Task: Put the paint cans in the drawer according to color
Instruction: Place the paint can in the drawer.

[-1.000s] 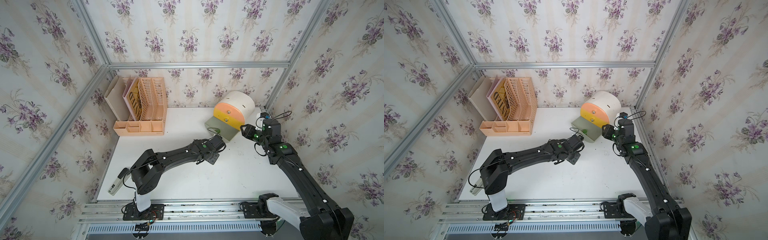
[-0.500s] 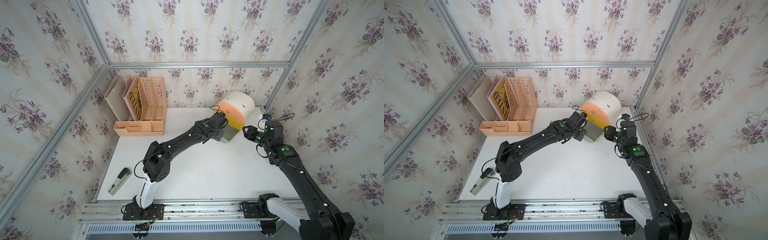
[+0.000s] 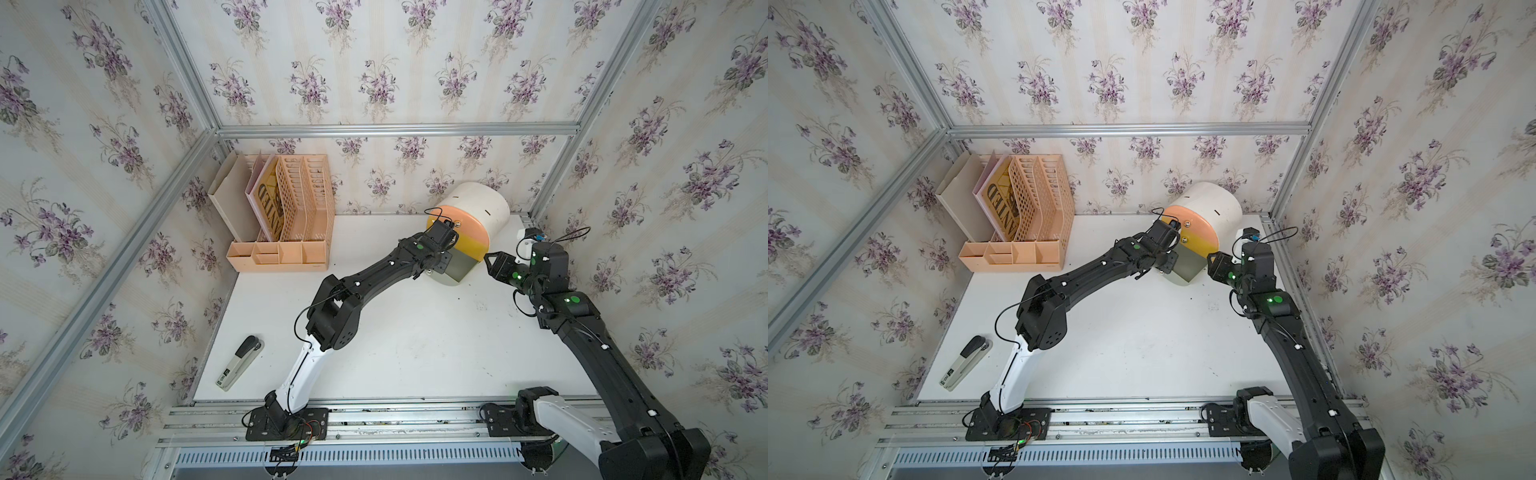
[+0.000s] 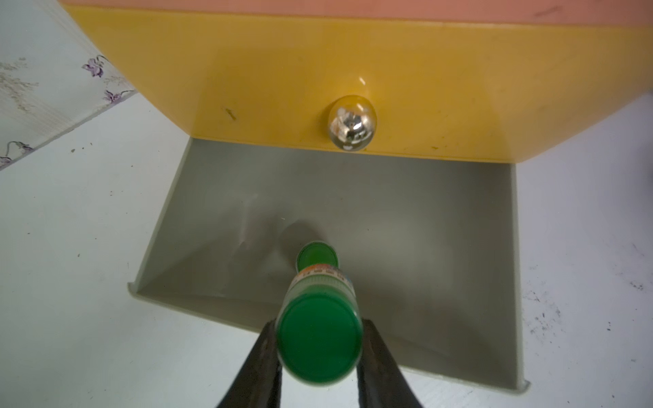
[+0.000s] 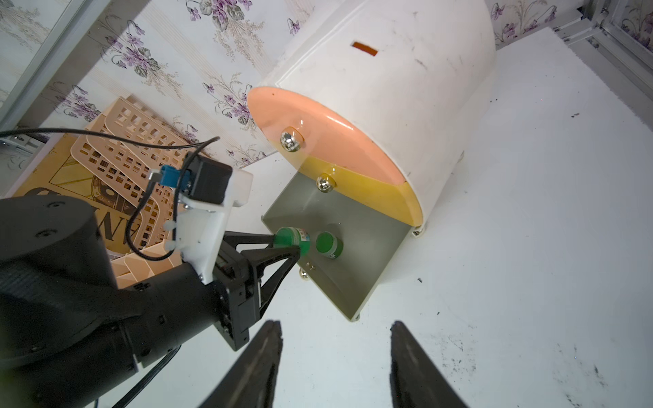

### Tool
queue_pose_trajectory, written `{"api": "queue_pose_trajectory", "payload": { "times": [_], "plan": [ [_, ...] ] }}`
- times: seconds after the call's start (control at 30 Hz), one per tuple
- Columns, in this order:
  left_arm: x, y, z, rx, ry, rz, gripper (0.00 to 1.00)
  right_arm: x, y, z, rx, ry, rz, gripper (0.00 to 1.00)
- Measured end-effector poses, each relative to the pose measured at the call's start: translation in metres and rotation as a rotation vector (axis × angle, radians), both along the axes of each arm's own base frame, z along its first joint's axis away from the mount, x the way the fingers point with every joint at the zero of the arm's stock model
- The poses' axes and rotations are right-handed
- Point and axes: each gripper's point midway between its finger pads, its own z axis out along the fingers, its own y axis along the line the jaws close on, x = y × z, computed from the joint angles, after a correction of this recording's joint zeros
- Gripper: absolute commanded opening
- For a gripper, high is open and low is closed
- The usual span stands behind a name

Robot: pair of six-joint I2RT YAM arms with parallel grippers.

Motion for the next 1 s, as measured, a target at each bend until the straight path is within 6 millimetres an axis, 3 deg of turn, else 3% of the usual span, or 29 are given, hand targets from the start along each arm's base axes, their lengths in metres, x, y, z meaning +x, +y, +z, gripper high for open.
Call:
{"api": "queue_pose_trajectory", "payload": {
  "times": [0.43,0.67,0.8,1.0],
  "plan": [
    [0.033,-0.012,-0.022,-0.017,-0.035,0.000,0.38,-0.001,0.002,0.004,0.010,-0.011,0.014,0.53],
    [0.036,-0.016,-0.025,-0.022,-0.041,-0.008,0.51,0.000,0.003,0.002,0.010,-0.007,0.016,0.53],
    [0.036,-0.017,-0.018,-0.038,-0.049,-0.014,0.53,0.001,0.003,0.000,0.009,0.000,0.016,0.53],
    [0.027,-0.010,0.015,-0.068,-0.075,-0.016,0.53,0.006,0.004,-0.003,0.007,0.012,0.016,0.53]
  ]
}}
